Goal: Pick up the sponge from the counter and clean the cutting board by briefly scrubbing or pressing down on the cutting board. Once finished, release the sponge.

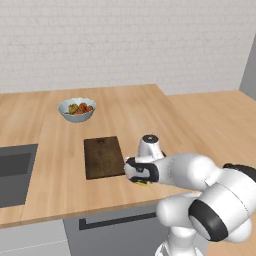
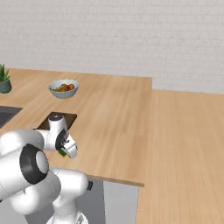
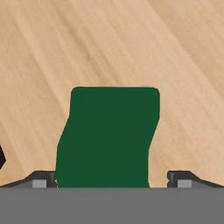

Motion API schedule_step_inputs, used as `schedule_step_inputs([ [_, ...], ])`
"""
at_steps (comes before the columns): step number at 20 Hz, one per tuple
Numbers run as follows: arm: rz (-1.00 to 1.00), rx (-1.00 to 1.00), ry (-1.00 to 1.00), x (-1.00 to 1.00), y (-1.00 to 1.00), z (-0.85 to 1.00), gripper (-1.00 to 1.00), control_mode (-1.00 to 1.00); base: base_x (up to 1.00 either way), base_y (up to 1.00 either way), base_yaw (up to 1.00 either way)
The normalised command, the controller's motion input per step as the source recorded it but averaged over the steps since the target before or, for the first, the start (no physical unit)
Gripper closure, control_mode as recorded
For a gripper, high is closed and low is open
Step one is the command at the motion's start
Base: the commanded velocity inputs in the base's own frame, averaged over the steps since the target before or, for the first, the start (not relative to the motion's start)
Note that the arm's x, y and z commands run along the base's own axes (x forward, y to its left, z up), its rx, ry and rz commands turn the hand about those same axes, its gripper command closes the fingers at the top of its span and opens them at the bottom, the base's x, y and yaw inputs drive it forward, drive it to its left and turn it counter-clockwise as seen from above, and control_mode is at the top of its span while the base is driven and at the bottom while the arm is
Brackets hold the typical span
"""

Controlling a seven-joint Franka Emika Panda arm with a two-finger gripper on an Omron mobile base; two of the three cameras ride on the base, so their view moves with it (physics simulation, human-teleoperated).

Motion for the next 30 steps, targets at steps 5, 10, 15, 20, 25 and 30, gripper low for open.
schedule_step_inputs([
  [5,0.0,0.0,0.0,0.1,0.0,-0.29,1.0,-1.0,0.0,0.0,0.0],
  [10,0.0,0.0,0.0,0.0,0.0,-0.19,1.0,-1.0,0.0,0.0,0.0],
  [15,0.0,0.02,-0.01,-0.08,0.0,0.0,1.0,-1.0,0.0,0.0,0.0],
  [20,0.1,0.01,0.0,-0.06,-0.01,0.15,1.0,-1.0,0.0,0.0,0.0],
  [25,0.28,0.01,0.0,0.0,0.13,0.37,1.0,-1.0,0.0,0.0,0.0],
  [30,0.35,0.0,0.03,0.29,0.48,0.45,1.0,-1.0,0.0,0.0,0.0],
])
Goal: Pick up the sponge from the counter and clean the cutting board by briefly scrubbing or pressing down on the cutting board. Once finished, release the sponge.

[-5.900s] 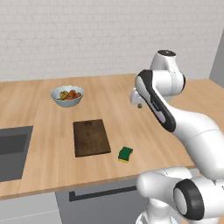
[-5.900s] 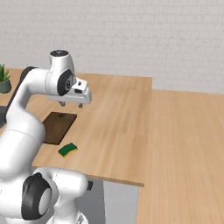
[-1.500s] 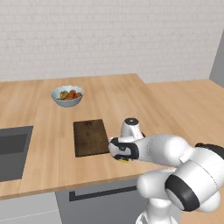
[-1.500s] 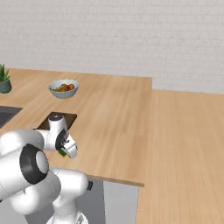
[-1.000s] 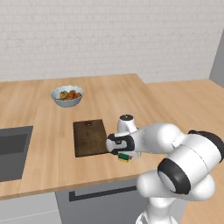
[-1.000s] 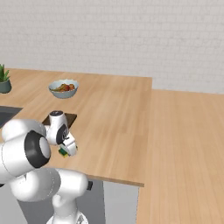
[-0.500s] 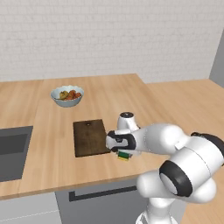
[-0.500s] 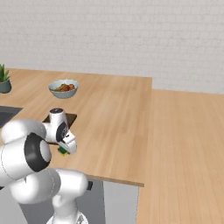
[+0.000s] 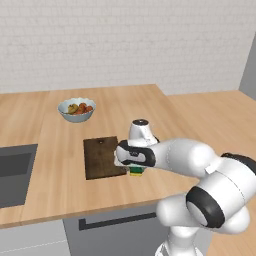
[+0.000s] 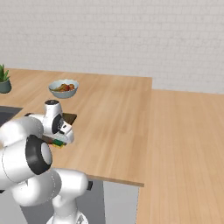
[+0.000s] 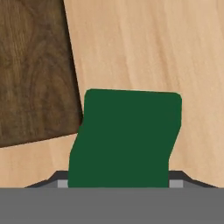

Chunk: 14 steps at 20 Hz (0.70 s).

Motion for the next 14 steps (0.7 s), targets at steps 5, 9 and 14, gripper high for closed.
schedule_step_inputs([
  [5,0.24,0.0,0.0,0.45,0.55,0.13,1.0,-1.0,0.0,0.0,0.0],
  [9,0.21,0.0,-0.04,0.09,0.49,0.01,1.0,-1.0,0.0,0.0,0.0],
  [14,0.15,0.0,-0.02,0.06,0.25,-0.05,1.0,-1.0,0.0,0.0,0.0],
])
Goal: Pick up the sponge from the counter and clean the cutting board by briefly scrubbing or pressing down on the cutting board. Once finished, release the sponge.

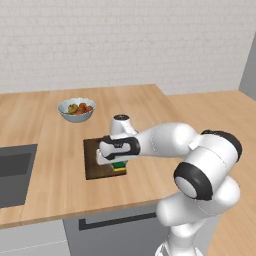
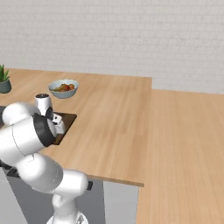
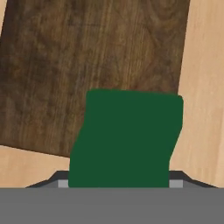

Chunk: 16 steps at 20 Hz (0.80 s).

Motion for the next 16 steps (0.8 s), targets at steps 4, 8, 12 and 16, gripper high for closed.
schedule_step_inputs([
  [4,0.13,0.0,0.0,0.09,0.03,-0.11,1.0,-1.0,0.0,0.0,0.0],
  [8,0.04,0.0,0.0,0.09,0.0,-0.16,1.0,-1.0,0.0,0.0,0.0],
  [12,0.01,0.0,0.0,0.01,0.0,-0.16,1.0,-1.0,0.0,0.0,0.0],
  [16,0.01,0.0,0.0,0.0,0.0,-0.17,1.0,-1.0,0.0,0.0,0.0],
])
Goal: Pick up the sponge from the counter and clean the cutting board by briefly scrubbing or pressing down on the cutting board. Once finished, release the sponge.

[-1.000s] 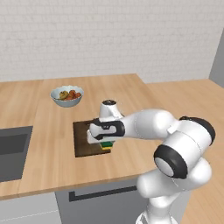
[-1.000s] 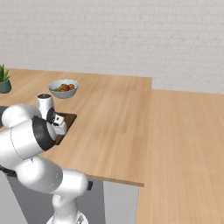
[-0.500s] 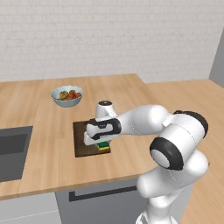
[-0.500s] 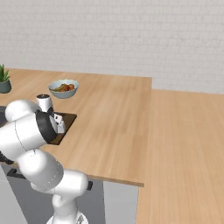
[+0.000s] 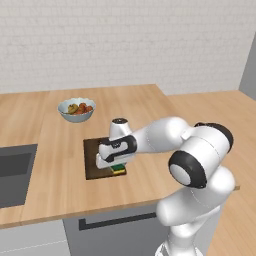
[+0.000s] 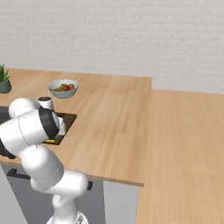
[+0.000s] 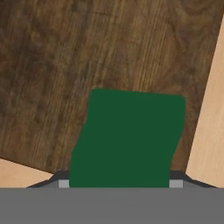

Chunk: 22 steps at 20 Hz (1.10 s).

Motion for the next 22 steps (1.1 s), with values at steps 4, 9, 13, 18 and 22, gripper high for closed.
schedule_step_inputs([
  [4,0.0,-0.03,-0.01,0.0,0.0,-0.12,1.0,-1.0,0.0,0.0,0.0],
  [9,0.0,-0.1,-0.04,0.0,-0.04,-0.09,1.0,-1.0,0.0,0.0,0.0],
  [13,0.0,-0.11,-0.08,0.0,-0.01,-0.03,1.0,-1.0,0.0,0.0,0.0],
  [18,0.0,0.0,-0.06,0.1,-0.13,0.0,1.0,-1.0,0.0,0.0,0.0],
  [22,0.0,0.07,0.0,0.22,-0.34,0.0,1.0,-1.0,0.0,0.0,0.0],
])
